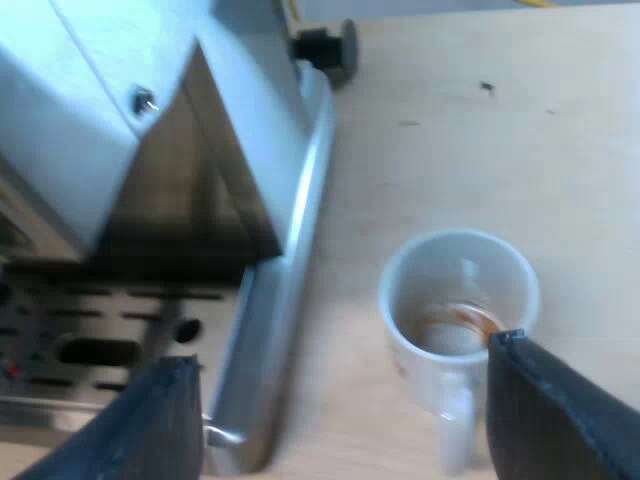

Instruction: Pour the beans into the coffee machine

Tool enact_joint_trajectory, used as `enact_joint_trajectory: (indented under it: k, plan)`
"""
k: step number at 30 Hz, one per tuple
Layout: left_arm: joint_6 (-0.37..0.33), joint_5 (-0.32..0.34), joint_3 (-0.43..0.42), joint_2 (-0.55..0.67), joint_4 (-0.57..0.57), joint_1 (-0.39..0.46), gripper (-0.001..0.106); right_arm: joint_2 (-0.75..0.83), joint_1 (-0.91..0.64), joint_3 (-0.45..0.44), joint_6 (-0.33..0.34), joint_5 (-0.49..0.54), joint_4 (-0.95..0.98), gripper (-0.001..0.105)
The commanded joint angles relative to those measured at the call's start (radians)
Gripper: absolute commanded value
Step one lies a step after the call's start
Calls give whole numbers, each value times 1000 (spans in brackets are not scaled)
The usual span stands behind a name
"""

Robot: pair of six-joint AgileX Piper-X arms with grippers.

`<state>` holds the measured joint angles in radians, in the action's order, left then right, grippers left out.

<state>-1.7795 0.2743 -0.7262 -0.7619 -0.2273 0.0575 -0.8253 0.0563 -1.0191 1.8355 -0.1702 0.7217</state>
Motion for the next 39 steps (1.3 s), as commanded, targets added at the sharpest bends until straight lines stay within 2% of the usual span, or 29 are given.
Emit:
enact_joint_trajectory:
  k: [1,3,11,18,33,39]
  plan:
    - [11,-31,-12,67,-80,-2,65,29,-33,-13,46,-15,30,62]
    - [37,-31,-12,95,-112,-2,65,64,-68,-13,68,-15,37,62]
    - [33,-31,-12,180,-127,-2,65,166,-103,-13,76,2,91,62]
    - [33,-39,-12,265,-283,-2,65,289,-103,-13,76,107,91,62]
    - [33,-39,-12,443,-465,-2,65,515,-103,-13,74,98,194,62]
    - [33,-39,-12,517,-562,-55,65,581,-103,0,72,67,235,62]
